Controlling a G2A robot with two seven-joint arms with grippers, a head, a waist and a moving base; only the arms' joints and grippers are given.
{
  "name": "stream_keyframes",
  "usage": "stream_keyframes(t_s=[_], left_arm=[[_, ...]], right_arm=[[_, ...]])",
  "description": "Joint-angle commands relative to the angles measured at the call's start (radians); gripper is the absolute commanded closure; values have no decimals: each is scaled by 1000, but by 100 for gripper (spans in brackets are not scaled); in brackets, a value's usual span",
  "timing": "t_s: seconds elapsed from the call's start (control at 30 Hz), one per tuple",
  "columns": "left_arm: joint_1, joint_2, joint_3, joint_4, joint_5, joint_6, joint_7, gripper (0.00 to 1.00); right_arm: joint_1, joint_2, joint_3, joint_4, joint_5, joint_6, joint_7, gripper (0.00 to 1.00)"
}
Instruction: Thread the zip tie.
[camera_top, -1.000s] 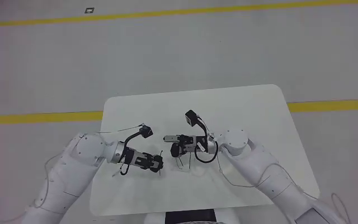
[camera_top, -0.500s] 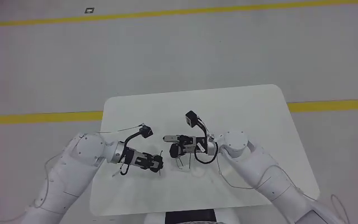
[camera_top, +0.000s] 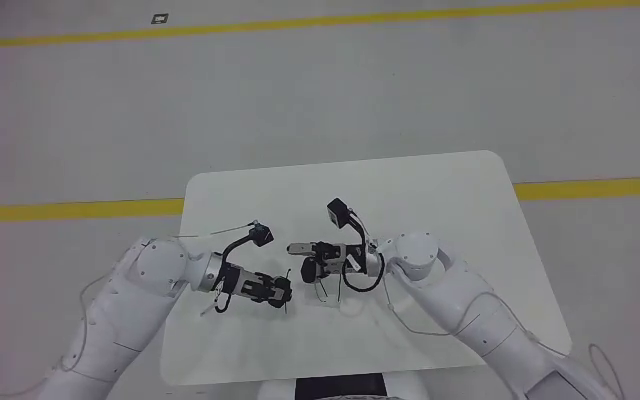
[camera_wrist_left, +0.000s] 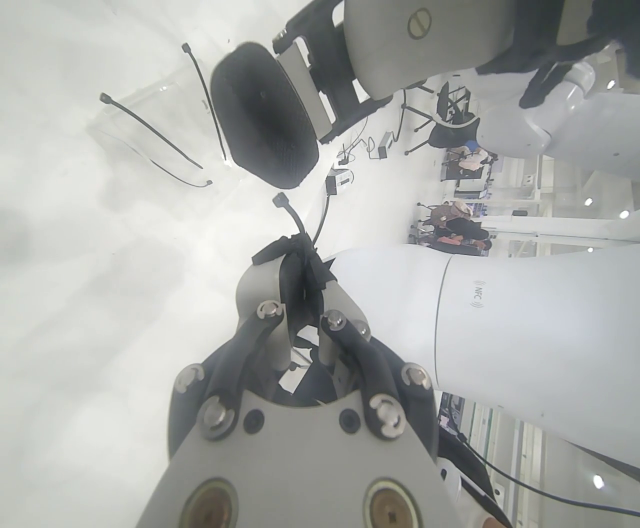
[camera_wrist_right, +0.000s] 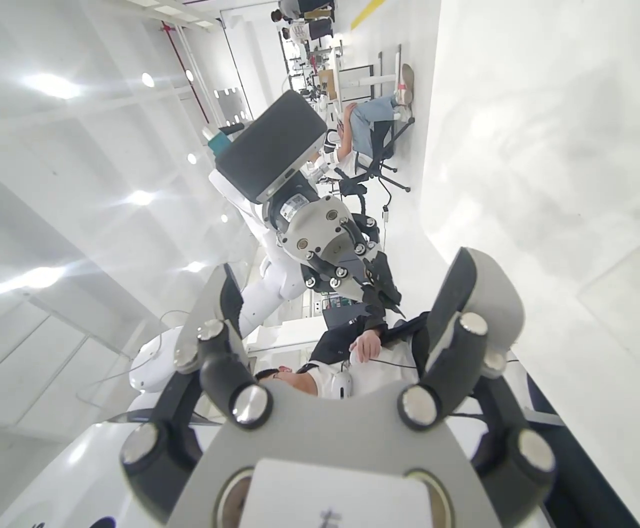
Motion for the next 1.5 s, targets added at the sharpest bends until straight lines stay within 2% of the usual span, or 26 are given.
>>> stream_keyframes(t_s=[0.0,0.07,0.3,0.63,0.9,1.07,1.37,1.47], left_arm=[[0,0,0,0,0,0,0,100],[0,0,0,0,0,0,0,100],[0,0,0,0,0,0,0,100],[0,0,0,0,0,0,0,100],[0,0,0,0,0,0,0,100],[0,0,0,0,0,0,0,100],[0,0,0,0,0,0,0,100],[0,0,0,0,0,0,0,100]], right_arm=[[4,0,-1,4,-5,0,2,61],[6,0,-1,8,-10,-1,4,65],[14,3,-2,6,-41,-2,29,67],[20,2,-16,1,-59,2,38,78],[35,-6,-39,12,-70,15,25,80],[39,-7,-43,16,-73,15,23,87],[39,-8,-44,15,-74,17,23,86],[40,-9,-45,15,-77,19,24,89]])
